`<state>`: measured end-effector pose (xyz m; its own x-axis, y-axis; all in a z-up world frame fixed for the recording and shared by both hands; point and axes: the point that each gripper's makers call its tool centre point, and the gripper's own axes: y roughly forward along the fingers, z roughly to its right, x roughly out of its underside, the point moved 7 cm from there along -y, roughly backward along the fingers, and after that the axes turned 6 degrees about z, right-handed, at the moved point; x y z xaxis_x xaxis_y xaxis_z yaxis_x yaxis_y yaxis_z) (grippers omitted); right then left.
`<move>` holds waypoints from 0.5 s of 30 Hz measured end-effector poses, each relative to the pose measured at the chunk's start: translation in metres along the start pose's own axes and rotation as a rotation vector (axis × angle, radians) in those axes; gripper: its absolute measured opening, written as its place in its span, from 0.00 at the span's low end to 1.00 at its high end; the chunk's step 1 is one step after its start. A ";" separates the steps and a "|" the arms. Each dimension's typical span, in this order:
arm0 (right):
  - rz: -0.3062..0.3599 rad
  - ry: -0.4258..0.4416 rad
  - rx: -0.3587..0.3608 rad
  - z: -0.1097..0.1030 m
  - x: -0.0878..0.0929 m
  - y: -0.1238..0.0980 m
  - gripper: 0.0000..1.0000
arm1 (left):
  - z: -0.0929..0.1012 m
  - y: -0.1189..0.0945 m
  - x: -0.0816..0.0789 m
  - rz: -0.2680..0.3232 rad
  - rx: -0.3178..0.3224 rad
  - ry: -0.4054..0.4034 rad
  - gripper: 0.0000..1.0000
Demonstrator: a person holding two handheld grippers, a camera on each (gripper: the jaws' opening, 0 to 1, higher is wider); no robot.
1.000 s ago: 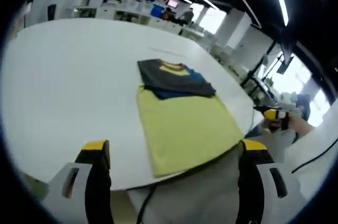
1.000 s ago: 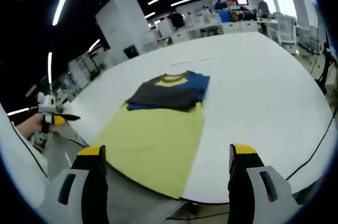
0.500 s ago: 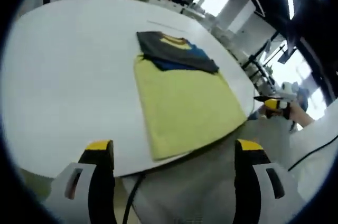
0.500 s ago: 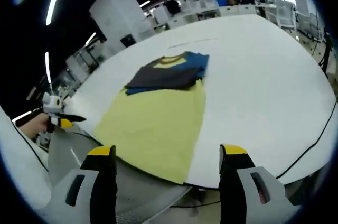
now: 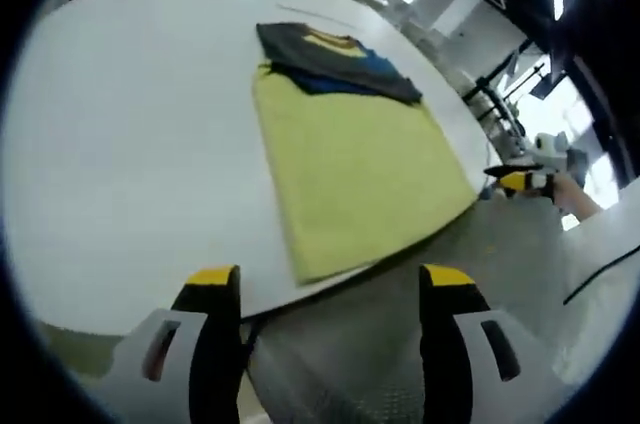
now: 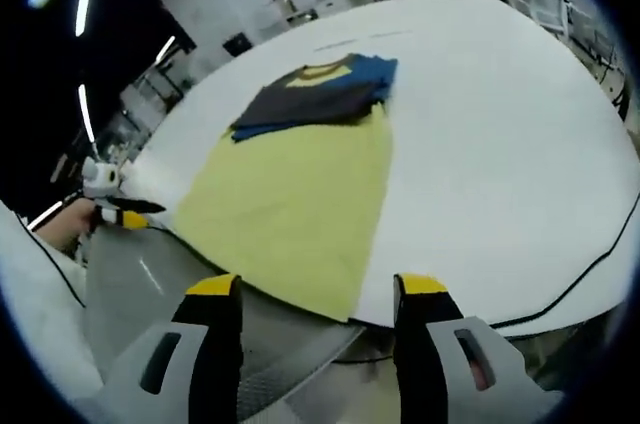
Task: Fold the garment on the visible template until the final outline fits inside the template.
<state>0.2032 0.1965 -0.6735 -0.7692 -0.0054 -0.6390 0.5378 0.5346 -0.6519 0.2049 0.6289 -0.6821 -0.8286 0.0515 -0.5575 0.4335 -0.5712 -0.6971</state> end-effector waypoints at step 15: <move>-0.089 0.030 0.001 0.003 0.012 0.012 0.46 | -0.005 0.010 0.003 -0.050 -0.010 -0.029 0.53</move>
<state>0.2014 0.2000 -0.6908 -0.8239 -0.0271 -0.5660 0.4674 0.5323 -0.7058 0.2083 0.6276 -0.6929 -0.8591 0.0563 -0.5086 0.3944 -0.5605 -0.7282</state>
